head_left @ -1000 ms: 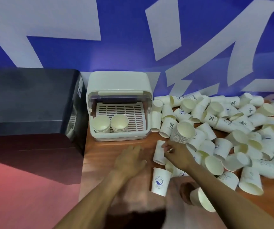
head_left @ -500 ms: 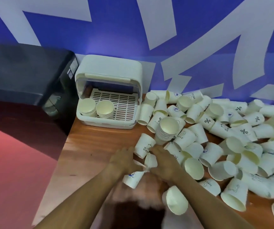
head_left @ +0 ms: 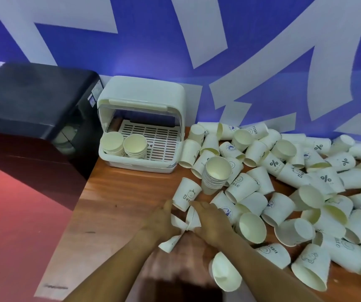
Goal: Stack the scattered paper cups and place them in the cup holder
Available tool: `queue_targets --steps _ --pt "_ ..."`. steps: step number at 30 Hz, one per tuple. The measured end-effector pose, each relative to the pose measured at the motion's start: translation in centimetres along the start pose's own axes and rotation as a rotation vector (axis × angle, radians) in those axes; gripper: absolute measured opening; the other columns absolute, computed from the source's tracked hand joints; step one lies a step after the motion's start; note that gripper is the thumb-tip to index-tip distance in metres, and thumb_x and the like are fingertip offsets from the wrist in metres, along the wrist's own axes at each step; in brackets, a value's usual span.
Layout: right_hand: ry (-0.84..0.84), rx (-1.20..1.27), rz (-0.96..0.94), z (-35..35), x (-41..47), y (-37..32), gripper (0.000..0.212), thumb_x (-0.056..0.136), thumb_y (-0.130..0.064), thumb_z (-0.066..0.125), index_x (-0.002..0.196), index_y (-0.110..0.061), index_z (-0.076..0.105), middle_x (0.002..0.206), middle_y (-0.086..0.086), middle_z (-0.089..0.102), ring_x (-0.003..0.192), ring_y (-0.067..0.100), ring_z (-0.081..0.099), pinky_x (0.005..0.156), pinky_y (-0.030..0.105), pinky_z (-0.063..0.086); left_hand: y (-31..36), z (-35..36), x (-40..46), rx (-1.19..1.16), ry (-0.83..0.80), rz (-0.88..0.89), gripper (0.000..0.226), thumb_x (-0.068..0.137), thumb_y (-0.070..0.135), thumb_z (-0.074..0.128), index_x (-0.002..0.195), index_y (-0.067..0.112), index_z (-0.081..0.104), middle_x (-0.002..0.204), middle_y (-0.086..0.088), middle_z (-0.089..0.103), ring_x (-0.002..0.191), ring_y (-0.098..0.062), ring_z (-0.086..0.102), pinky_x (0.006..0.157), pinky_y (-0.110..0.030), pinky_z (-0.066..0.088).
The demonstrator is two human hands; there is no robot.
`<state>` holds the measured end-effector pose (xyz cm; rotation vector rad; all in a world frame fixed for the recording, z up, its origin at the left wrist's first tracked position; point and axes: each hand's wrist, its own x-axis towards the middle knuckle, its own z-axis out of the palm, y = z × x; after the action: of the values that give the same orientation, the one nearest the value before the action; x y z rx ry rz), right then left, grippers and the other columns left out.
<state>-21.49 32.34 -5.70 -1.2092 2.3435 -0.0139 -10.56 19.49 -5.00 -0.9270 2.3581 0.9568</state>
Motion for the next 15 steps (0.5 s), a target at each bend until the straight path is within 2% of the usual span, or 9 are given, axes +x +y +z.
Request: queue_targets --steps 2,5,9,12,15 --pt "0.015 0.035 0.003 -0.3 -0.3 0.1 0.073 0.087 -0.032 0.062 0.148 -0.028 0.022 0.146 -0.001 0.035 0.129 0.023 0.037 0.105 0.039 0.035 0.0 -0.4 -0.4 -0.006 0.002 0.014 0.077 0.079 0.031 0.071 0.141 0.02 0.026 0.13 -0.005 0.052 0.114 -0.022 0.052 0.077 -0.023 0.037" --pt "0.048 0.086 0.013 -1.5 -0.9 0.3 0.077 0.082 -0.039 0.062 0.147 -0.031 0.022 0.148 -0.003 0.032 0.13 0.022 0.038 0.106 0.039 0.035 0.0 -1.9 -0.9 0.011 -0.014 0.009 0.084 0.079 0.03 0.07 0.146 0.019 0.021 0.137 -0.006 0.048 0.12 -0.025 0.05 0.08 -0.024 0.036" --pt "0.148 0.129 0.025 -4.0 -1.6 0.3 0.081 0.078 -0.048 0.063 0.147 -0.031 0.024 0.144 -0.003 0.041 0.129 0.02 0.041 0.105 0.035 0.037 -0.3 -4.7 -1.2 0.044 0.021 -0.001 0.081 0.074 0.032 0.072 0.139 0.017 0.027 0.138 -0.009 0.04 0.122 -0.029 0.046 0.091 -0.035 0.043" --pt "0.202 0.149 0.028 -6.2 -1.8 -0.2 0.082 0.077 -0.048 0.064 0.147 -0.032 0.023 0.137 -0.003 0.045 0.125 0.02 0.044 0.098 0.033 0.04 -0.2 -7.2 -1.6 0.044 0.087 0.03 0.09 0.077 0.036 0.073 0.147 0.016 0.019 0.145 -0.01 0.029 0.131 -0.029 0.039 0.101 -0.036 0.039" --pt "0.253 0.17 0.047 -7.8 -1.6 -1.4 0.083 0.075 -0.048 0.065 0.146 -0.034 0.024 0.13 -0.003 0.046 0.118 0.021 0.049 0.091 0.033 0.044 -0.5 -9.4 -1.9 0.052 0.163 0.074 0.085 0.075 0.039 0.073 0.144 0.017 0.028 0.141 -0.01 0.03 0.128 -0.03 0.042 0.102 -0.036 0.04"
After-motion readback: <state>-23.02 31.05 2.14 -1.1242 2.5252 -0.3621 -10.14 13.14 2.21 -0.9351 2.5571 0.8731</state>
